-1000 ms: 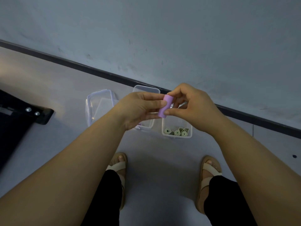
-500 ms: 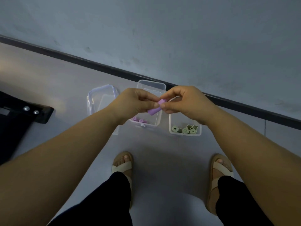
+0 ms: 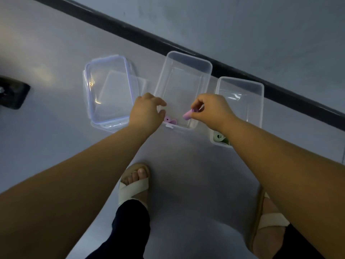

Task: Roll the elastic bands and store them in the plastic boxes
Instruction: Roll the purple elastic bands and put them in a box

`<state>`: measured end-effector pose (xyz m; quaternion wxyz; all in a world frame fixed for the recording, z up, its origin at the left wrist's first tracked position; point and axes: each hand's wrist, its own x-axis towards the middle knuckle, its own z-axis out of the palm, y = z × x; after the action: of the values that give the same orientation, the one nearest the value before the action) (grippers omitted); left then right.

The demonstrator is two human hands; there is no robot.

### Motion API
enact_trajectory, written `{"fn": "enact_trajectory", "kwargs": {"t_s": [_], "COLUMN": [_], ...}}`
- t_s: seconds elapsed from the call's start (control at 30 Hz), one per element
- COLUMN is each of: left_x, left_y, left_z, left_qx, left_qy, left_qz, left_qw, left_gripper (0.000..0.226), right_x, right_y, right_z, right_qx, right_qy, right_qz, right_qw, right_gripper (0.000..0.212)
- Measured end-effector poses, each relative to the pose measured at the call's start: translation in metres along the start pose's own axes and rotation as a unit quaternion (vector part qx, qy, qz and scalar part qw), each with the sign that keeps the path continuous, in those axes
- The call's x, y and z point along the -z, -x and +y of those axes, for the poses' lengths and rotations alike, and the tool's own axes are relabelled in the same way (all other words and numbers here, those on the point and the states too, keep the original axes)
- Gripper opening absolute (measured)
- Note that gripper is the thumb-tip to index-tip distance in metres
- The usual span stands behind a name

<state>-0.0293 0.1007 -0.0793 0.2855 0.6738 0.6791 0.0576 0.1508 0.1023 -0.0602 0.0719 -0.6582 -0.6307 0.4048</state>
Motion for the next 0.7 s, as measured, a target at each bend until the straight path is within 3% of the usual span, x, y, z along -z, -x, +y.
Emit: {"fn": "enact_trajectory", "kwargs": {"t_s": [0.13, 0.3, 0.7], "left_x": [-0.014, -0.028, -0.044], "left_y": [-0.011, -0.021, -0.021], "left_z": [-0.020, -0.033, -0.047], "left_qx": [0.094, 0.157, 0.193], "left_qy": [0.080, 0.151, 0.276], "left_qz": [0.052, 0.042, 0.088], "left_qw": [0.991, 0.975, 0.938], "left_gripper": [0.032, 0.029, 0.020], "right_x": [-0.019, -0.039, -0.056], "right_y": [-0.025, -0.045, -0.061], "right_z": [0.009, 0.016, 0.009], "right_qx": [0.014, 0.025, 0.009], "right_qy": [0.077, 0.163, 0.266], "right_qz": [-0.038, -0.079, -0.160], "right_qw": [0.996, 0.983, 0.951], "right_gripper": [0.020, 0.016, 0.017]}}
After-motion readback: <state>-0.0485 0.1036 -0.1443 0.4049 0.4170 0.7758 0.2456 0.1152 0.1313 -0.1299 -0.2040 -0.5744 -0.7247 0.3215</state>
